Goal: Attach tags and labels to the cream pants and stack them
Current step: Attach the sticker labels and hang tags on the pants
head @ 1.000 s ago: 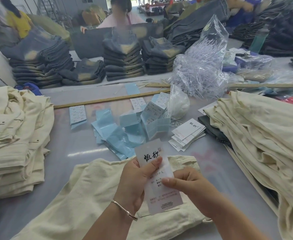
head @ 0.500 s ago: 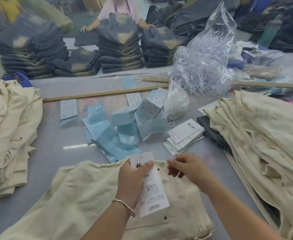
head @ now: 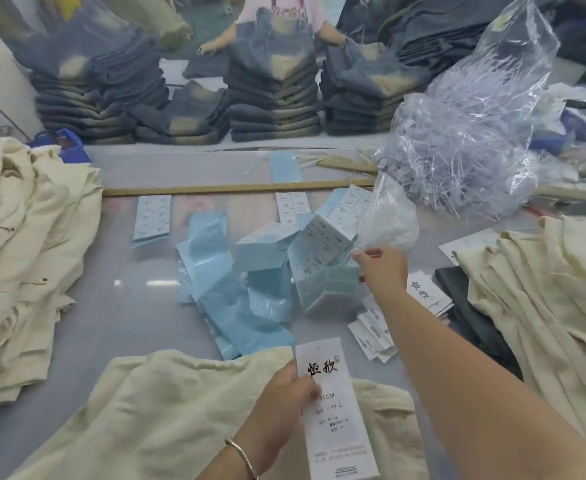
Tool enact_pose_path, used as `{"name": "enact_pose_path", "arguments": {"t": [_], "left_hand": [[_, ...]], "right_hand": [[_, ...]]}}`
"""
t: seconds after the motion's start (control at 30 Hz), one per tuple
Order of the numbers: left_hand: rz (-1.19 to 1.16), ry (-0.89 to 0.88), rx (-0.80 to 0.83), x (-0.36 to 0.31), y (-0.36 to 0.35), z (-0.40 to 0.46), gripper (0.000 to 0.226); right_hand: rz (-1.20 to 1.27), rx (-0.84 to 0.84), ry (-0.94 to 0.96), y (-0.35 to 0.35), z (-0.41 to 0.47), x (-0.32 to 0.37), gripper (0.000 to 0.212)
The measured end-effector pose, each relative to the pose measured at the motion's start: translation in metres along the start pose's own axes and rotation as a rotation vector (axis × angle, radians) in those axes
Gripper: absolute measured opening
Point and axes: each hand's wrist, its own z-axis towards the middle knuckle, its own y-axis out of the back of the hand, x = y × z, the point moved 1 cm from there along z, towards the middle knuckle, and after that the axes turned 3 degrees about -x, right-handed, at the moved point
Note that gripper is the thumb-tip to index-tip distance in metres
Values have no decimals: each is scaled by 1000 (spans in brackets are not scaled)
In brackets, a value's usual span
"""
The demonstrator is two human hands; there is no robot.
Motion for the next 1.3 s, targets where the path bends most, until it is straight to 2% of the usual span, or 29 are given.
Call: {"name": "enact_pose_path", "arguments": {"t": [0.1,0.17,0.37,0.47,0.5,0.57,0.67,0.77,0.83,1.0,1.07,1.17,1.3], "left_hand": [[-9,-12,0,0,1,7,35],[-9,-26,-2,-2,1,8,34],[-46,-13,-23,-2,3,6,30],[-43,-49,-33,-5,5,0,12],[-38,-62,-29,-5,6,-2,18],[-52,-85,-23,-6,8,-8,25],[-137,-111,-4,-11,10,-19,20],[-320,-117,52,-15,10,-30,18],[-402,-127,91,-18,10,-42,26],[-383,-157,180,-14,5,-72,34],[-358,-161,248,-11,1,-83,39],[-301,-154,338,-6,-5,-98,43],[-191,-173,337,-1,-8,-111,40]], "right_hand": [[79,10,-99,-11,7,-4,12],[154,-20,-154,-12,7,-7,15],[226,-131,-15,5,-15,-8,22],[215,-146,59,23,-31,-1,14],[239,-144,73,31,-36,2,12],[408,-69,54,48,-47,11,17],[682,194,-40,77,-75,27,25],[615,388,-53,98,-120,36,24],[527,459,-40,106,-153,37,23],[510,608,-58,118,-227,35,19],[559,627,-67,118,-249,31,18],[513,567,-63,119,-272,25,18],[408,544,-42,124,-287,13,19]]}}
